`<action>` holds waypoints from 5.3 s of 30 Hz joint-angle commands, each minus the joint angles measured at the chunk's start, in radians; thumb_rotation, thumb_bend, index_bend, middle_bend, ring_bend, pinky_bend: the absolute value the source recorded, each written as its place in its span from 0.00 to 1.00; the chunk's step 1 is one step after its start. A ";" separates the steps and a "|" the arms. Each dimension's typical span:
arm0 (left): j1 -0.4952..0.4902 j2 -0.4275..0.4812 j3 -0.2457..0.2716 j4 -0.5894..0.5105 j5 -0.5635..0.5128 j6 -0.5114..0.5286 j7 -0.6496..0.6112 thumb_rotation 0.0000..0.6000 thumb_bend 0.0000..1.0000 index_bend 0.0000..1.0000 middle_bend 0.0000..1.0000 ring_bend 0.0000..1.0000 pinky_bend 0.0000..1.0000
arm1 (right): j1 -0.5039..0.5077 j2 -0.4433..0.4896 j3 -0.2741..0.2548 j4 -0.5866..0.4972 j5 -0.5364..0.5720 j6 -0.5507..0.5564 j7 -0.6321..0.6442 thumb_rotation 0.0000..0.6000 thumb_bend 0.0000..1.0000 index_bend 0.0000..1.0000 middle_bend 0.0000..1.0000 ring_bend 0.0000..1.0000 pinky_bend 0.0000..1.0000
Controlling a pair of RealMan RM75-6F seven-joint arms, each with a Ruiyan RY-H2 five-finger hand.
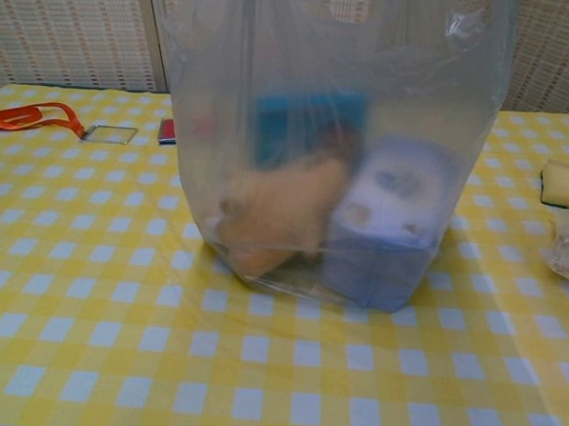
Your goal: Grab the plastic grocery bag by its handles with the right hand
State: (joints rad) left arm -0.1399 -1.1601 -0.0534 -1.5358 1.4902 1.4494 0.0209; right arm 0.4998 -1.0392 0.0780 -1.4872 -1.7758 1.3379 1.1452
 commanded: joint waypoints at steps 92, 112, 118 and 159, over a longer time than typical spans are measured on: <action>0.001 0.006 -0.007 0.002 -0.014 0.003 -0.023 1.00 0.36 0.02 0.00 0.00 0.00 | 0.251 -0.002 -0.152 0.028 -0.033 -0.026 0.328 1.00 0.30 0.40 0.26 0.21 0.12; 0.001 0.007 -0.007 0.002 -0.012 0.005 -0.030 1.00 0.36 0.02 0.00 0.00 0.00 | 0.337 -0.027 -0.162 0.036 -0.084 -0.065 0.523 1.00 0.29 0.37 0.27 0.22 0.14; 0.004 0.011 -0.008 0.004 -0.006 0.015 -0.047 1.00 0.36 0.01 0.00 0.00 0.00 | 0.380 -0.036 -0.182 0.051 -0.120 -0.063 0.630 1.00 0.27 0.30 0.19 0.13 0.01; 0.020 0.028 -0.006 0.001 0.027 0.057 -0.097 1.00 0.36 0.00 0.00 0.00 0.00 | 0.532 -0.168 -0.127 0.026 -0.069 -0.131 0.531 1.00 0.21 0.16 0.05 0.02 0.00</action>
State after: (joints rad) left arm -0.1197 -1.1318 -0.0598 -1.5348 1.5169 1.5068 -0.0758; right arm 1.0281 -1.2060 -0.0514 -1.4579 -1.8469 1.2106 1.6789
